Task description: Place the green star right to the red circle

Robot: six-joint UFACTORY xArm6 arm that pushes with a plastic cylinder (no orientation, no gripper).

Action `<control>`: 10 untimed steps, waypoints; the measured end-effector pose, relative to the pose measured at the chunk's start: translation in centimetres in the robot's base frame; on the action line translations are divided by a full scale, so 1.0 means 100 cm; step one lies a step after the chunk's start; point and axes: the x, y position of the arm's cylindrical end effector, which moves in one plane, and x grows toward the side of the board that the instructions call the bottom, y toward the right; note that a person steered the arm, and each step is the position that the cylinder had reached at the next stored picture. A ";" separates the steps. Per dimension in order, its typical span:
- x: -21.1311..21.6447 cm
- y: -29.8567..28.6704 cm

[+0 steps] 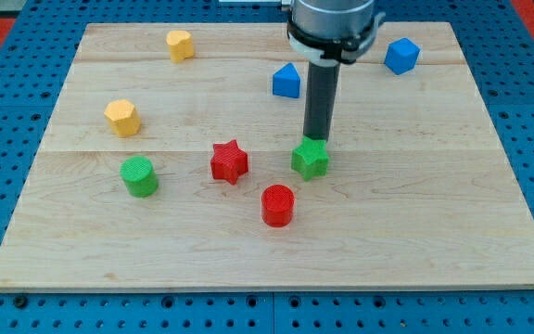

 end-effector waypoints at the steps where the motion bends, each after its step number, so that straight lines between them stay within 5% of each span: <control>1: -0.039 -0.043; 6: 0.054 -0.017; 10: 0.068 0.098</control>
